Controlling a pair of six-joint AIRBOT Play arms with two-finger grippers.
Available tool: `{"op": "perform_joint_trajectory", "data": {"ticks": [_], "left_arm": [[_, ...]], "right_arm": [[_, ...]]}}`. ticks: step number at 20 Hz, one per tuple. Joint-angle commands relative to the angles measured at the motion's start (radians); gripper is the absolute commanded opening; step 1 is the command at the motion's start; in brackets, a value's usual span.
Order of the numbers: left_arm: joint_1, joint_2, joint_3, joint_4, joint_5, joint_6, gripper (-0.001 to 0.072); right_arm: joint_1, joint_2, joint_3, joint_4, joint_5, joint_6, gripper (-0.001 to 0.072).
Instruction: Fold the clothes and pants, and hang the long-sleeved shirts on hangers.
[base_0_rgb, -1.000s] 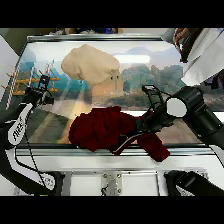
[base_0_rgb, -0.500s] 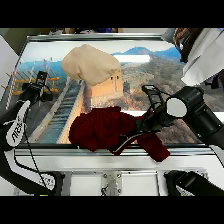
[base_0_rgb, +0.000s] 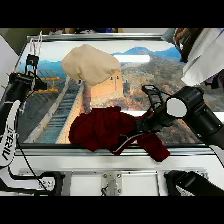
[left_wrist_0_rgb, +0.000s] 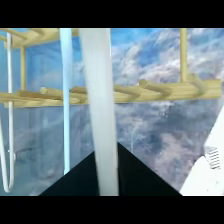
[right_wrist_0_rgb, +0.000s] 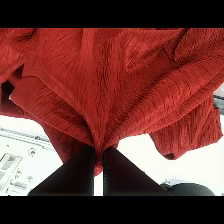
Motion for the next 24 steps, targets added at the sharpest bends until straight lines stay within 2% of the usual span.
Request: {"op": "perform_joint_trajectory", "data": {"ticks": [1,3,4,6,7,9,11,12,13,15,20,22,24], "left_arm": [[-0.058,0.077,0.001,-0.006,-0.046,0.010,0.0026],[-0.106,0.129,0.002,-0.011,-0.122,0.050,0.0027],[-0.130,0.162,0.001,-0.044,-0.156,0.101,0.0027],[-0.159,0.230,0.002,-0.197,-0.220,0.276,0.0027],[-0.164,0.267,0.002,-0.315,-0.262,0.391,0.0027],[-0.154,0.333,0.002,-0.595,-0.375,0.689,0.0026],[-0.124,0.385,0.002,-0.861,-0.541,0.972,0.0026],[-0.102,0.404,0.002,-0.959,-0.623,1.056,0.0027],[-0.080,0.414,0.002,-1.014,-0.694,1.081,0.0027],[-0.048,0.431,0.002,-1.023,-0.785,1.081,0.0028],[0.002,0.480,0.002,-1.026,-0.688,1.096,0.0028],[0.009,0.489,0.002,-1.027,-0.698,1.215,0.0027],[0.008,0.486,0.001,-1.027,-0.773,1.395,0.0027]], "right_arm": [[0.001,0.000,0.000,0.000,0.000,0.000,0.0030],[0.001,0.000,0.000,0.000,0.000,0.000,0.0031],[0.001,0.000,0.000,0.000,0.000,0.000,0.0031],[0.001,0.000,0.000,0.000,0.000,0.000,0.0031],[0.001,0.000,0.000,0.000,0.000,0.000,0.0031],[0.001,0.000,0.000,0.000,0.000,0.000,0.0031],[0.001,0.000,0.000,0.000,0.000,0.000,0.0030],[0.001,0.000,0.000,0.000,0.000,0.000,0.0031],[0.001,0.000,0.000,0.000,0.000,0.000,0.0030],[0.001,0.000,0.000,0.000,0.000,0.000,0.0030],[0.001,0.000,0.000,0.000,0.000,0.000,0.0030],[0.001,0.000,0.000,0.000,0.000,0.000,0.0031],[0.001,0.000,0.000,0.000,0.000,0.000,0.0030]]}}
